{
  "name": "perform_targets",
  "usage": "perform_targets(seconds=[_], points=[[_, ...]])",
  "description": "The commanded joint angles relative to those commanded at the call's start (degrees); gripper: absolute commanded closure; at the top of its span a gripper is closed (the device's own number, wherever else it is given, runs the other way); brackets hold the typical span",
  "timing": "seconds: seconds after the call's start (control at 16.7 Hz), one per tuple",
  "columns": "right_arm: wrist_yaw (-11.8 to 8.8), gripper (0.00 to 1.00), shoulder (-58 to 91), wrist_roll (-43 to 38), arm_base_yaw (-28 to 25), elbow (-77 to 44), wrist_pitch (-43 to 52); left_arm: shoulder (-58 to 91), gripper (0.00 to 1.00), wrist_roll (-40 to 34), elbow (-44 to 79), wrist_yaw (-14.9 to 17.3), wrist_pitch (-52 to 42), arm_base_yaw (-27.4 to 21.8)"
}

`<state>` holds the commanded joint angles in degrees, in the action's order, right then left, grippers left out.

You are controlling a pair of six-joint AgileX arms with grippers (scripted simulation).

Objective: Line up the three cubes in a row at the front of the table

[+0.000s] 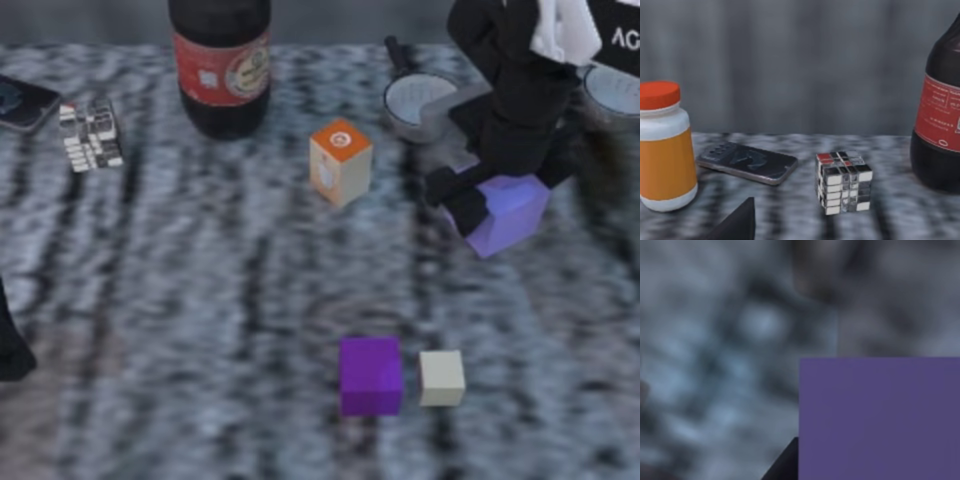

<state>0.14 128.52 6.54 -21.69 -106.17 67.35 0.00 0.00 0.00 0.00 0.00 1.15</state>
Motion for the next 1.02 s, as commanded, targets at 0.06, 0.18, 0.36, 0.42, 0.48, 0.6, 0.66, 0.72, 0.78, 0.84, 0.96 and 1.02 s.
perform_targets(seconds=[0.06,0.18,0.36,0.42,0.48,0.6,0.66,0.72,0.78,0.84,0.96,1.02], points=[[0.0,1.0,0.03,-0.11,-0.08,-0.06,0.03,0.0,0.0,0.0,0.0,0.0,0.0,0.0],[0.03,1.0,0.57,-2.0,-1.34,-1.08,0.52,0.0,0.0,0.0,0.0,0.0,0.0,0.0],[0.12,1.0,2.36,-9.37,-5.66,-4.51,2.24,0.0,0.0,0.0,0.0,0.0,0.0,0.0],[0.16,1.0,3.1,-12.85,-7.57,-5.92,3.0,0.0,0.0,0.0,0.0,0.0,0.0,0.0],[0.19,1.0,3.86,-16.72,-9.66,-7.37,3.82,0.0,0.0,0.0,0.0,0.0,0.0,0.0],[0.24,1.0,5.44,-25.56,-14.24,-10.35,5.62,0.0,0.0,0.0,0.0,0.0,0.0,0.0],[0.25,1.0,6.25,-30.37,-16.67,-11.86,6.56,0.0,0.0,0.0,0.0,0.0,0.0,0.0],[0.26,1.0,7.05,-35.31,-19.14,-13.37,7.51,0.0,0.0,0.0,0.0,0.0,0.0,0.0],[0.26,1.0,7.82,-40.23,-21.62,-14.86,8.43,0.0,0.0,0.0,0.0,0.0,0.0,0.0],[0.27,1.0,8.53,-44.99,-24.04,-16.31,9.31,0.0,0.0,0.0,0.0,0.0,0.0,0.0],[0.31,1.0,9.6,-53.41,-28.49,-18.94,10.77,0.0,0.0,0.0,0.0,0.0,0.0,0.0],[0.35,1.0,9.93,-56.81,-30.43,-20.05,11.31,0.0,0.0,0.0,0.0,0.0,0.0,0.0]])
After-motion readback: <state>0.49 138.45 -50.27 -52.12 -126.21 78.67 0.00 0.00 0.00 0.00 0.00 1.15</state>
